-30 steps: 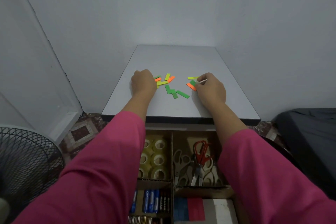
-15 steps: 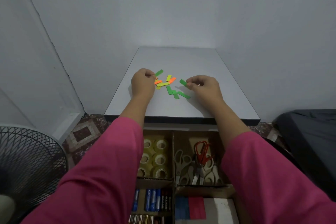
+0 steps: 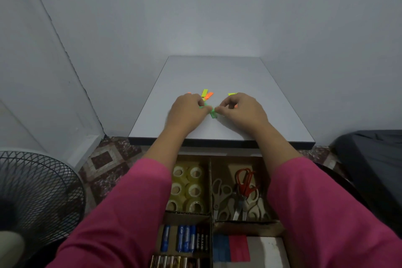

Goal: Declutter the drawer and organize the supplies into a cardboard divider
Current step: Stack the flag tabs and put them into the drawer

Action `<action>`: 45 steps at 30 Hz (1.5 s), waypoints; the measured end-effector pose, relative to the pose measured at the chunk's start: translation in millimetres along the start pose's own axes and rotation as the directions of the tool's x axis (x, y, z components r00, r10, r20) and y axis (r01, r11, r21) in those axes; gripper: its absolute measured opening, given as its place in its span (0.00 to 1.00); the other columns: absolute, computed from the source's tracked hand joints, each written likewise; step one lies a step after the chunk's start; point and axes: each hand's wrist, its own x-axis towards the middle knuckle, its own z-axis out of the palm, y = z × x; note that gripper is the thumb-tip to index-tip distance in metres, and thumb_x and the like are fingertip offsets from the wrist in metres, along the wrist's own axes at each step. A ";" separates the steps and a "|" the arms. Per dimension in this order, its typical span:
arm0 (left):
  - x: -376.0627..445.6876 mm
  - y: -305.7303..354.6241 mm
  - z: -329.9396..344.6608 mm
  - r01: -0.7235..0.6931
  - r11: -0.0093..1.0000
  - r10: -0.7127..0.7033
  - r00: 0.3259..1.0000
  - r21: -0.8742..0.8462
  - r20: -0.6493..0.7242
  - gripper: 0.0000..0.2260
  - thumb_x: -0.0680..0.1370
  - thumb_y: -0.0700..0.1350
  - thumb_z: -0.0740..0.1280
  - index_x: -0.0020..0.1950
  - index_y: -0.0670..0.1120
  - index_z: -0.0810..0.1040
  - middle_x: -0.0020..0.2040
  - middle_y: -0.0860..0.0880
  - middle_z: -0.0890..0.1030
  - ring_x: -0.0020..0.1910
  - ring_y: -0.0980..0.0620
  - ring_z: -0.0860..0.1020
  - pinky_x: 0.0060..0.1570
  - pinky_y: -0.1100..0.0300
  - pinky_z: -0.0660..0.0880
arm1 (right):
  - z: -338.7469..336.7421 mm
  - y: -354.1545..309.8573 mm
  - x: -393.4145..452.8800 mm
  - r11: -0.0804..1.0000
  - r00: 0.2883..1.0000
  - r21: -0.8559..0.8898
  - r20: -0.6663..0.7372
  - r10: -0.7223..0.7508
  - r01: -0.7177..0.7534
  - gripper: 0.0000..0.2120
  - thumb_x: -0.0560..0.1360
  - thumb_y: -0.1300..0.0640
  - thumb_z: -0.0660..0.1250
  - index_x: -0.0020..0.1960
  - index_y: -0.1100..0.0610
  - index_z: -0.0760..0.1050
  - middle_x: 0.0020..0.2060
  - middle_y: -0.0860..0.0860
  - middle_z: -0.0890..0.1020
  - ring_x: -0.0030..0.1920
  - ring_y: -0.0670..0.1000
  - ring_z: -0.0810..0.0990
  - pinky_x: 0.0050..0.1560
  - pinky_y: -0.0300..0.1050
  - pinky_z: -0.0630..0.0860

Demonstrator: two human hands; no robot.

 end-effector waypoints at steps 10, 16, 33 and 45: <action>-1.6 -0.5 -2.3 -0.018 1.000 0.018 1.000 -0.005 0.008 0.09 0.76 0.43 0.63 0.52 0.45 0.82 0.49 0.47 0.76 0.48 0.50 0.74 0.44 0.59 0.71 | 3.7 3.8 -0.2 0.985 0.997 -0.155 -0.007 -0.074 0.072 0.08 0.72 0.48 0.67 0.47 0.47 0.83 0.43 0.44 0.79 0.49 0.46 0.76 0.41 0.41 0.70; -1.6 0.0 -2.1 -0.016 1.000 0.016 1.000 -0.008 0.024 0.10 0.77 0.42 0.62 0.52 0.44 0.81 0.50 0.46 0.78 0.47 0.50 0.75 0.45 0.57 0.73 | 5.1 3.7 0.0 0.967 0.992 -0.231 -0.030 -0.122 0.112 0.13 0.73 0.41 0.67 0.47 0.48 0.83 0.43 0.45 0.81 0.49 0.47 0.75 0.40 0.42 0.70; 5.2 -10.8 -0.2 0.068 0.974 -0.056 0.996 -0.216 0.063 0.03 0.77 0.44 0.66 0.49 0.50 0.78 0.43 0.53 0.76 0.45 0.52 0.75 0.46 0.57 0.74 | -1.8 5.1 0.2 0.945 0.987 0.305 -0.065 0.149 -0.123 0.10 0.76 0.55 0.68 0.55 0.57 0.82 0.49 0.50 0.81 0.51 0.50 0.78 0.52 0.44 0.73; 6.9 -11.5 -1.7 0.052 0.970 -0.038 0.997 -0.239 0.062 0.04 0.76 0.42 0.67 0.46 0.51 0.78 0.41 0.54 0.76 0.43 0.52 0.75 0.45 0.58 0.73 | -8.6 -18.0 6.9 0.995 0.978 -0.084 0.199 0.060 -0.044 0.14 0.74 0.55 0.71 0.57 0.58 0.81 0.54 0.52 0.82 0.52 0.47 0.76 0.50 0.39 0.70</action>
